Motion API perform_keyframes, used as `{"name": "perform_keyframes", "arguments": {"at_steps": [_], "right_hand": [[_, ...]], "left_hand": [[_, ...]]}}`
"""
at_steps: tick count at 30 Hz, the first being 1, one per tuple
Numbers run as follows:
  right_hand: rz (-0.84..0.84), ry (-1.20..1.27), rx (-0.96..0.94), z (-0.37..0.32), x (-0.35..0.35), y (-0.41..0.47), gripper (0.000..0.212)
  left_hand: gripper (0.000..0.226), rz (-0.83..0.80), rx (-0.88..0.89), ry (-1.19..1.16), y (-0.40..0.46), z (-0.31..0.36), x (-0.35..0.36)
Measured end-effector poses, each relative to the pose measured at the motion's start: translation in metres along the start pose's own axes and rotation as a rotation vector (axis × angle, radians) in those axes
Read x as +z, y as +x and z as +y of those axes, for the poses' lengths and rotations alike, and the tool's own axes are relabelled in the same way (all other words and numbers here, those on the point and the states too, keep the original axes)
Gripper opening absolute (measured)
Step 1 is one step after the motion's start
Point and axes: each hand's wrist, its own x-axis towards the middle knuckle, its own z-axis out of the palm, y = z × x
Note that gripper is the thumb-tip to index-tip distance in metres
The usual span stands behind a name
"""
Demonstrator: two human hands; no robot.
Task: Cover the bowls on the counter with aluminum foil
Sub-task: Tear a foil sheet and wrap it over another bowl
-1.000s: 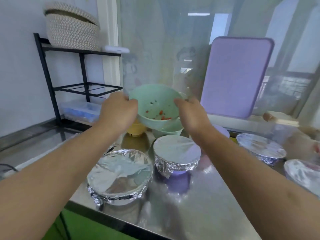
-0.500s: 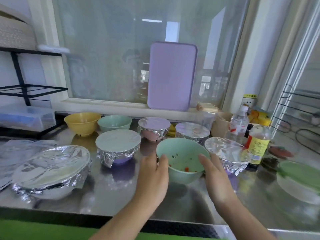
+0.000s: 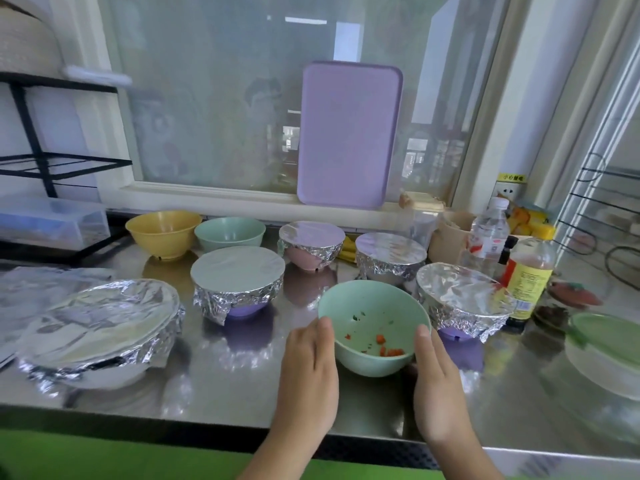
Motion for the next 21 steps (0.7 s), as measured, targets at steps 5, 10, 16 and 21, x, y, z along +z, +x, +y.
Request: {"name": "perform_keyframes", "arguments": {"at_steps": [5,10,16,21], "right_hand": [[0.135,0.125,0.028,-0.002,0.002,-0.004,0.037],[0.379,0.006,-0.081,-0.011,0.000,-0.020,0.028],[0.306,-0.065,-0.286,-0.029,0.027,-0.064,0.015],[-0.123,-0.118,-0.419,-0.051,0.120,-0.105,0.013]], "left_hand": [[0.031,0.080,-0.045,-0.075,-0.002,-0.002,-0.008],[0.010,0.045,-0.142,-0.238,-0.008,-0.002,-0.022],[0.019,-0.047,-0.145,-0.364,-0.046,-0.003,-0.085],[0.019,0.034,-0.045,-0.339,-0.058,-0.004,-0.169]]}}
